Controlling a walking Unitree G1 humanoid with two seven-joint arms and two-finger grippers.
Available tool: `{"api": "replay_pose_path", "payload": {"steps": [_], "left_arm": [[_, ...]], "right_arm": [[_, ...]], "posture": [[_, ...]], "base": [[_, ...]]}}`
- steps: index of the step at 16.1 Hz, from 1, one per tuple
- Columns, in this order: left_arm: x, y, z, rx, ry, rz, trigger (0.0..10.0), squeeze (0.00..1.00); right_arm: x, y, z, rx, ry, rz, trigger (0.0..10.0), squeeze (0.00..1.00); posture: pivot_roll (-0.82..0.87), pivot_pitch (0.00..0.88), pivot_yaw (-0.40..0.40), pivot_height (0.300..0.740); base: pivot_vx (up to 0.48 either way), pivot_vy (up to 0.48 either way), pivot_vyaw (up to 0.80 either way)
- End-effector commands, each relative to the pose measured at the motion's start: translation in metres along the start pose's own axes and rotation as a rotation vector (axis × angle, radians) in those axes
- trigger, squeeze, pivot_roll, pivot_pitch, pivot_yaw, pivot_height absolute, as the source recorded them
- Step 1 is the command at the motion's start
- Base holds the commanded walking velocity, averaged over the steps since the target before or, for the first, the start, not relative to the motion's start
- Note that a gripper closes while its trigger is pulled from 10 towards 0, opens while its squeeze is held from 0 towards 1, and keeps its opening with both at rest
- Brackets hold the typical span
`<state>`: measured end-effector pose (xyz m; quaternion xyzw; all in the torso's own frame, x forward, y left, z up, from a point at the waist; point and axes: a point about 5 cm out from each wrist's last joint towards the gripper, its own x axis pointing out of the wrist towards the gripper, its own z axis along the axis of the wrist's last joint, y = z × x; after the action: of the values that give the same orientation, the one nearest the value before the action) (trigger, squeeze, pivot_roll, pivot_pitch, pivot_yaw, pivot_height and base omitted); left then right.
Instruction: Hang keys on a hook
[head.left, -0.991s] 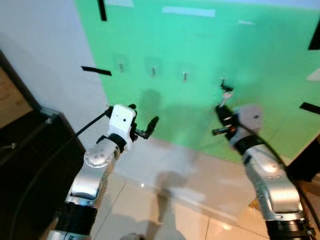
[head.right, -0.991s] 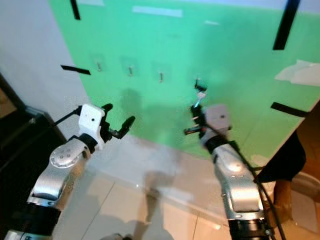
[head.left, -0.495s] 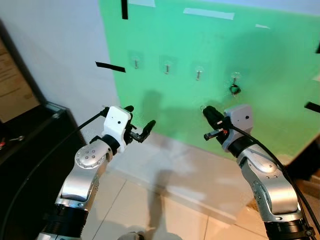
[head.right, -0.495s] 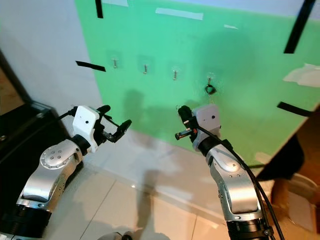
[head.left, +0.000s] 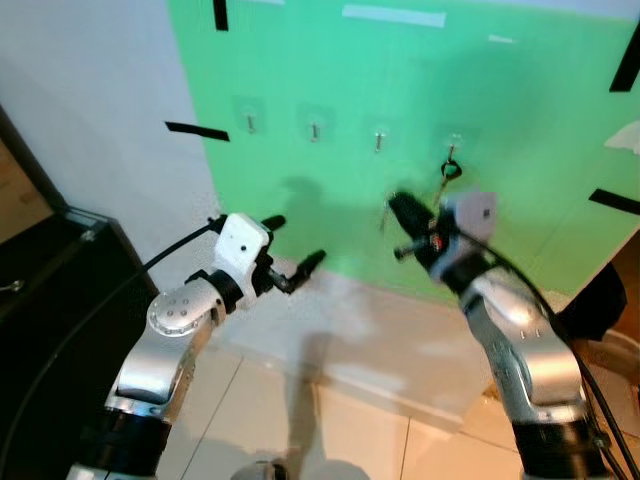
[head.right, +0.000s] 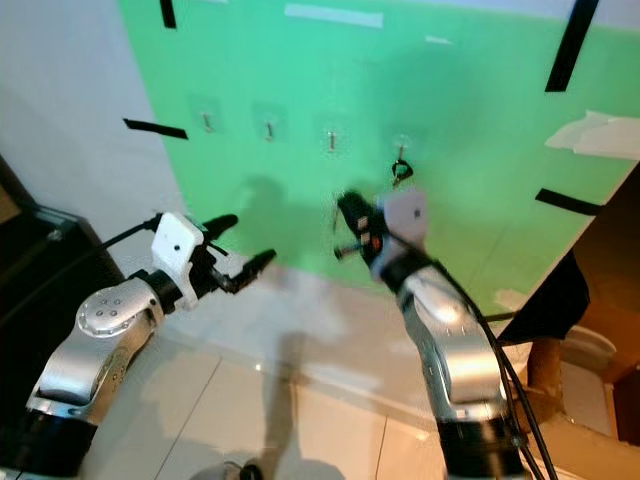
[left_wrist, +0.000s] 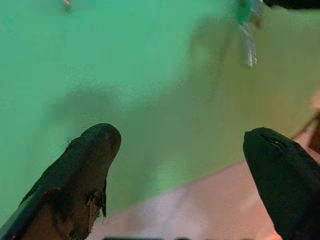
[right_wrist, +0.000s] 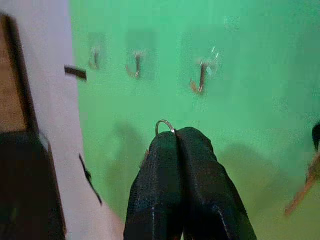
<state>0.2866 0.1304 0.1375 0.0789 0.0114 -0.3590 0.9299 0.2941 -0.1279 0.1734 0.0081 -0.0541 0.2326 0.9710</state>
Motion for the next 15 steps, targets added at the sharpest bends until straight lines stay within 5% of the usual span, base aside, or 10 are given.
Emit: {"api": "replay_pose_path", "payload": {"steps": [1, 15], "left_arm": [[-0.002, 0.0, 0.002, 0.008, 0.001, -0.019, 10.0, 0.07], [-0.002, 0.003, 0.009, 0.014, -0.014, -0.054, 10.0, 0.07]], "right_arm": [[0.005, -0.004, 0.002, 0.03, -0.007, -0.019, 10.0, 0.0], [0.05, -0.004, 0.021, 0.078, -0.045, 0.037, 10.0, 0.0]], "posture": [[-0.08, 0.0, 0.04, 0.74], [-0.07, 0.0, 0.04, 0.74]], "base": [[0.0, 0.0, 0.0], [0.0, 0.0, 0.0]]}}
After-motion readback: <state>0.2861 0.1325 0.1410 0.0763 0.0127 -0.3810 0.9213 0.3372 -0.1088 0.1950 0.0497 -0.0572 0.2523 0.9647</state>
